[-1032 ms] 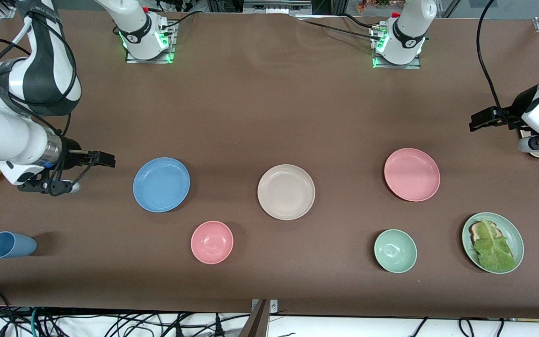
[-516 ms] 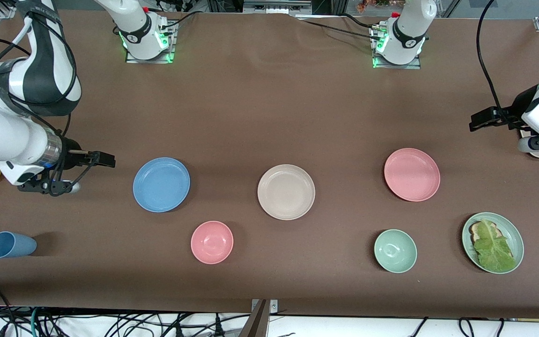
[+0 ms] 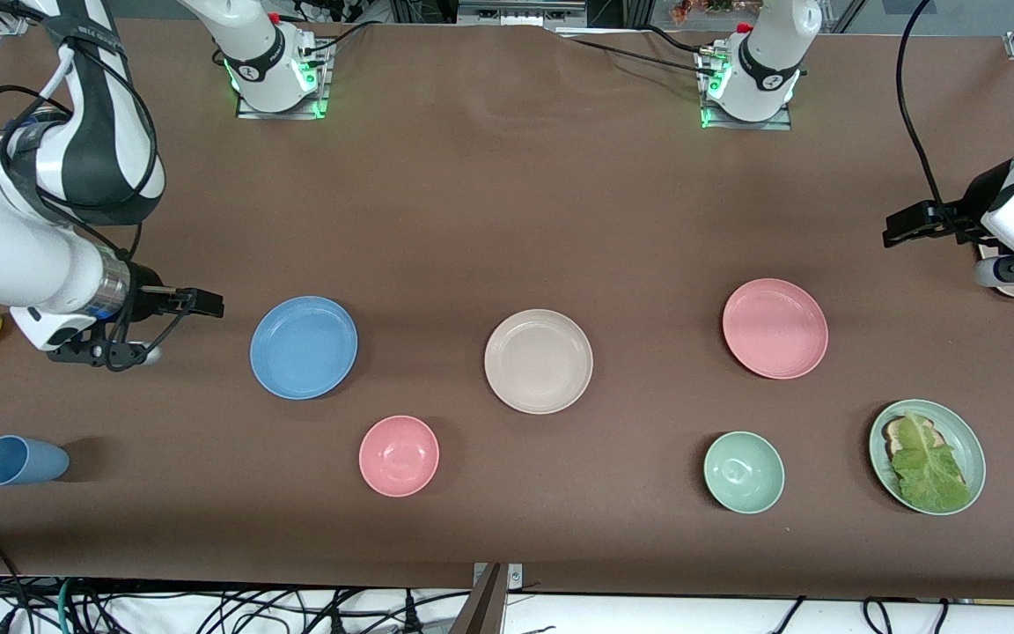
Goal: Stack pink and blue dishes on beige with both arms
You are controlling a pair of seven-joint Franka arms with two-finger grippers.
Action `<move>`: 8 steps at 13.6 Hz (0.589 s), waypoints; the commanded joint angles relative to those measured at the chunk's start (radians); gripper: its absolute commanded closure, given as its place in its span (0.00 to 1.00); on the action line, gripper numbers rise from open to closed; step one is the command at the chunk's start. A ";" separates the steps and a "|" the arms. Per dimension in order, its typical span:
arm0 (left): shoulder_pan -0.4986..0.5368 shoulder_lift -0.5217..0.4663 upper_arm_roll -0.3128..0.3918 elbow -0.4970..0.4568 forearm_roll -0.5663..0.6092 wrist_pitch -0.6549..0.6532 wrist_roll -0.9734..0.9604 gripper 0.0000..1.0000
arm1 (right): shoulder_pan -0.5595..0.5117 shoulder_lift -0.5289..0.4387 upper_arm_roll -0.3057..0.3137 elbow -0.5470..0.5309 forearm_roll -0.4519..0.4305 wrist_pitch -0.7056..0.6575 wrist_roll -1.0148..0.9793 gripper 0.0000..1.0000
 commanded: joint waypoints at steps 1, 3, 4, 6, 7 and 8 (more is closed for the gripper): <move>0.004 -0.005 -0.001 -0.002 -0.017 -0.008 0.005 0.00 | -0.002 -0.073 0.004 -0.107 0.006 0.060 -0.014 0.00; 0.007 0.014 0.003 -0.002 -0.018 -0.007 0.003 0.00 | -0.002 -0.086 0.004 -0.130 0.006 0.082 -0.014 0.00; 0.025 0.033 0.002 -0.011 -0.018 -0.013 0.006 0.00 | -0.002 -0.084 0.004 -0.120 0.004 0.074 -0.014 0.00; 0.048 0.103 0.003 -0.007 -0.027 -0.014 0.003 0.00 | 0.006 -0.067 0.003 -0.062 0.001 0.054 -0.017 0.00; 0.056 0.122 0.003 -0.014 -0.029 -0.005 -0.005 0.00 | 0.007 -0.050 0.003 -0.019 -0.006 0.012 -0.014 0.00; 0.065 0.177 0.002 -0.005 -0.027 0.000 0.001 0.00 | 0.008 -0.029 0.003 0.029 -0.005 -0.027 -0.012 0.00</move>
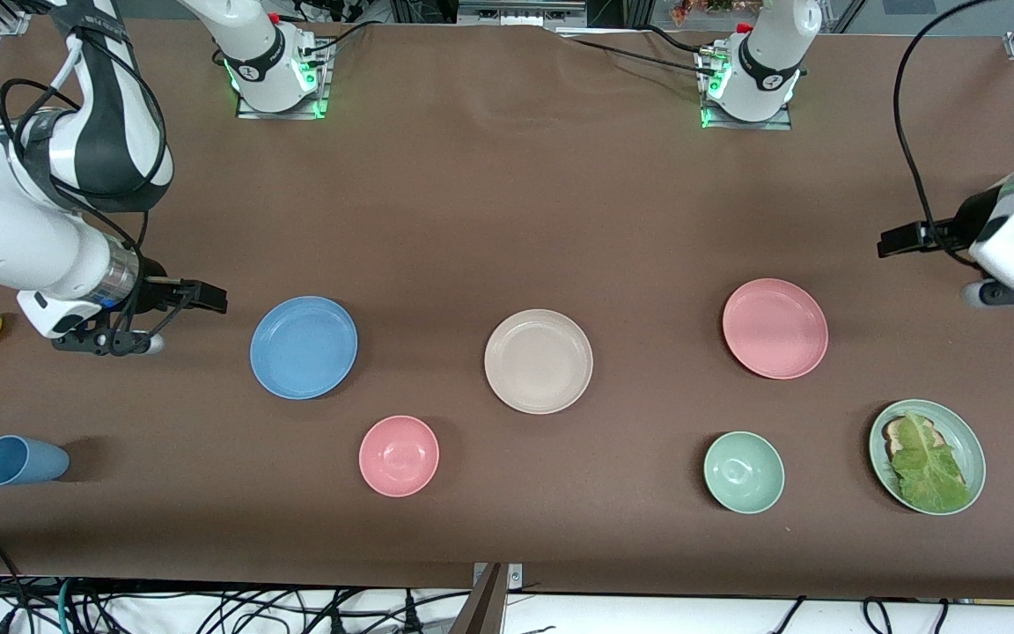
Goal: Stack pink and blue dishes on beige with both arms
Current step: 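Reach the left gripper to the pink plate rim and grasp it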
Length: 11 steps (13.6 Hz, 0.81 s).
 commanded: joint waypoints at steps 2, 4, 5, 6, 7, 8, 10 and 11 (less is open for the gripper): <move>0.036 0.156 0.000 0.016 -0.013 0.062 0.003 0.00 | 0.001 0.037 0.001 0.117 -0.005 -0.102 -0.011 0.00; 0.057 0.197 0.000 -0.033 -0.012 0.172 0.006 0.00 | 0.000 0.037 0.001 0.109 -0.002 -0.103 -0.011 0.00; 0.060 0.208 -0.002 -0.076 -0.012 0.249 0.008 0.00 | -0.005 0.039 0.001 0.105 0.000 -0.103 -0.013 0.00; 0.059 0.208 -0.003 -0.151 -0.013 0.347 0.018 0.00 | -0.006 0.039 0.001 0.103 0.001 -0.103 -0.013 0.00; 0.060 0.208 -0.007 -0.237 -0.013 0.466 0.021 0.00 | -0.008 0.039 0.001 0.100 0.001 -0.103 -0.013 0.00; 0.060 0.208 -0.007 -0.309 -0.015 0.569 0.021 0.00 | -0.008 0.039 0.001 0.094 0.001 -0.100 -0.013 0.00; 0.060 0.220 -0.007 -0.403 -0.015 0.717 0.047 0.00 | -0.009 0.040 -0.001 0.093 0.001 -0.094 -0.013 0.00; 0.060 0.249 -0.007 -0.418 -0.015 0.760 0.075 0.00 | -0.011 0.043 -0.001 0.093 0.001 -0.091 -0.014 0.00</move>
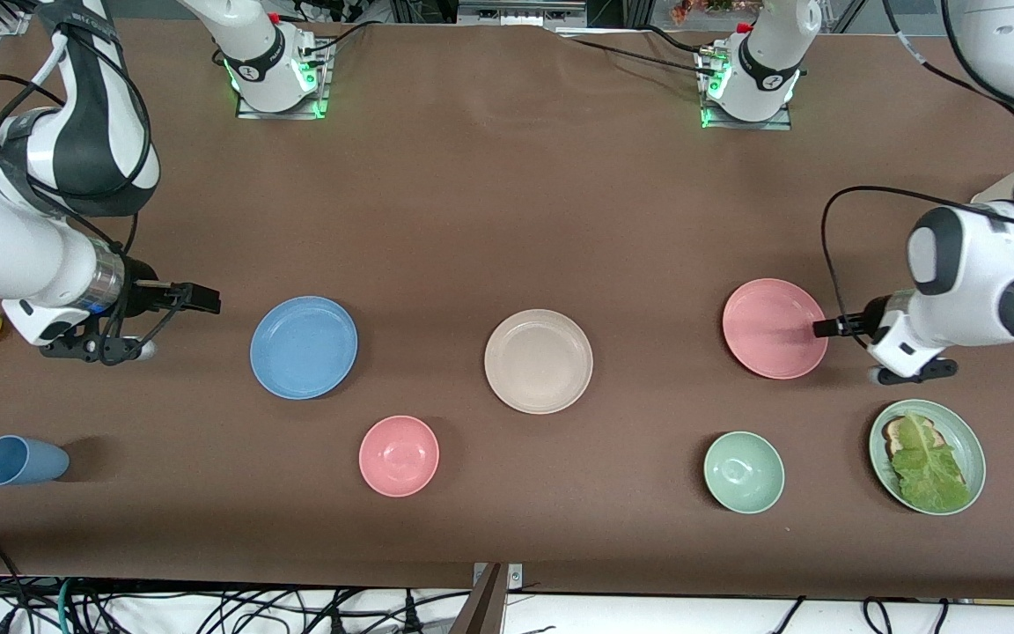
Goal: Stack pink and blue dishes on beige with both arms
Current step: 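Reach the left gripper to the pink plate rim and grasp it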
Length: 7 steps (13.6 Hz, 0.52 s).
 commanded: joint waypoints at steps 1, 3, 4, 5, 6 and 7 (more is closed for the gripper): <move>0.004 0.027 -0.002 -0.066 -0.014 0.103 0.090 0.00 | -0.008 0.017 0.001 0.013 0.001 -0.003 -0.016 0.00; 0.014 0.067 -0.001 -0.060 -0.013 0.113 0.157 0.00 | -0.012 0.047 0.000 0.013 0.001 0.025 -0.031 0.00; 0.026 0.075 -0.001 -0.055 -0.013 0.114 0.185 0.02 | -0.017 0.064 0.001 0.013 0.001 0.046 -0.031 0.00; 0.027 0.078 -0.001 -0.054 -0.013 0.114 0.199 0.16 | -0.021 0.085 0.000 0.015 0.001 0.063 -0.033 0.00; 0.032 0.078 -0.001 -0.054 -0.013 0.113 0.202 0.46 | -0.027 0.104 0.001 0.013 0.001 0.086 -0.042 0.00; 0.037 0.080 -0.001 -0.054 -0.013 0.110 0.201 0.86 | -0.032 0.127 0.000 0.013 0.001 0.106 -0.054 0.00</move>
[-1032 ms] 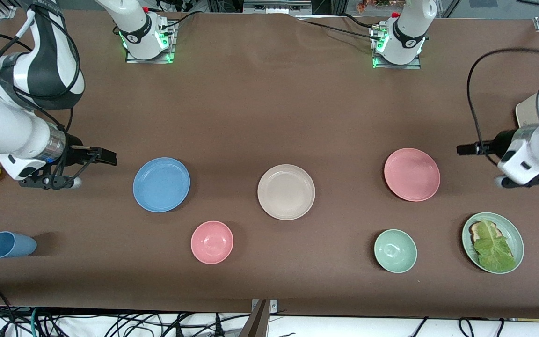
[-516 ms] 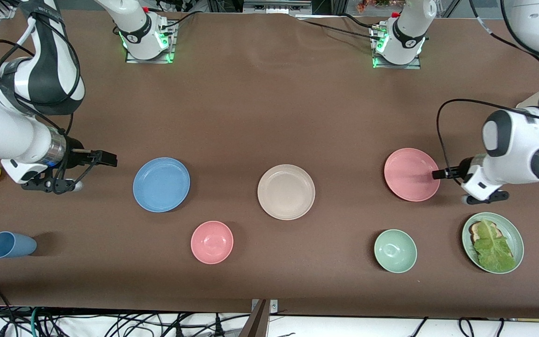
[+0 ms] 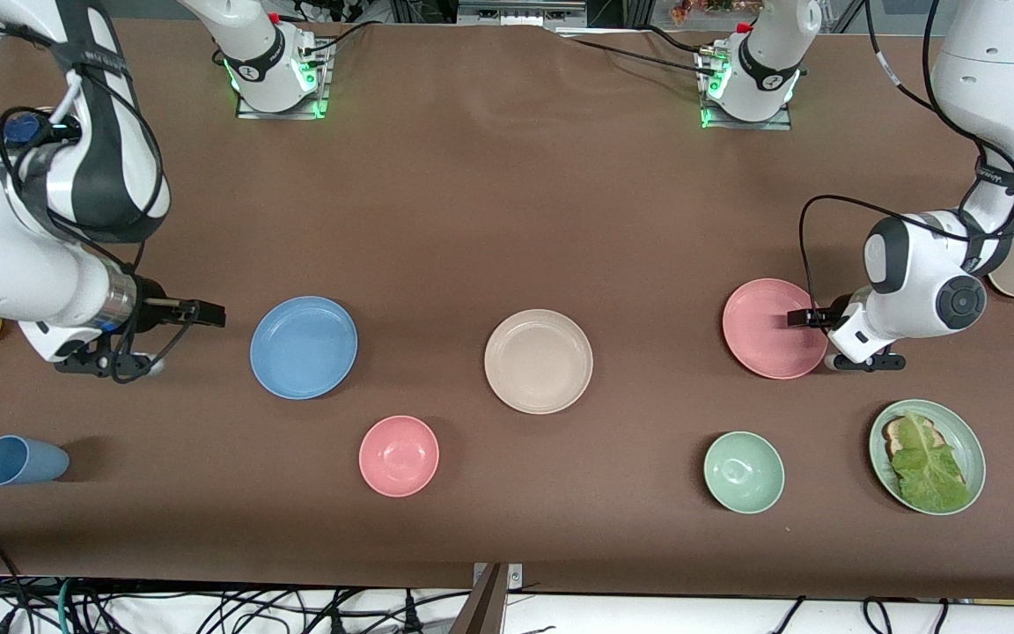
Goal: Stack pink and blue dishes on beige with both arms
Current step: 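Reach the left gripper to the pink plate rim and grasp it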
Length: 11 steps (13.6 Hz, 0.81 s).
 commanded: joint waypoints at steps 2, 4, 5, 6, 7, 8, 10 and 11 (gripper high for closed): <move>0.014 0.010 -0.002 0.015 -0.013 -0.006 0.041 1.00 | -0.041 0.079 0.003 0.014 0.001 0.064 -0.057 0.00; 0.013 0.013 -0.002 0.028 -0.013 -0.014 0.039 1.00 | -0.052 0.097 0.004 0.014 0.003 0.083 -0.062 0.00; 0.011 0.013 -0.002 0.029 -0.013 -0.014 0.034 1.00 | -0.047 0.107 0.004 0.013 0.004 0.095 -0.056 0.00; 0.005 0.013 -0.004 0.037 -0.013 -0.015 0.025 1.00 | -0.041 0.111 0.006 0.013 0.004 0.107 -0.048 0.00; -0.001 0.012 -0.004 0.051 -0.013 -0.018 0.008 1.00 | -0.034 0.131 0.006 0.010 0.004 0.138 -0.046 0.00; -0.007 0.010 -0.007 0.069 -0.013 -0.047 -0.021 1.00 | -0.033 0.154 0.007 -0.007 0.006 0.191 -0.043 0.00; -0.041 0.007 -0.008 0.118 -0.023 -0.116 -0.080 1.00 | -0.032 0.164 0.021 -0.106 0.006 0.341 -0.043 0.00; -0.055 0.006 -0.010 0.146 -0.027 -0.158 -0.113 1.00 | -0.032 0.154 0.029 -0.152 0.006 0.395 -0.042 0.00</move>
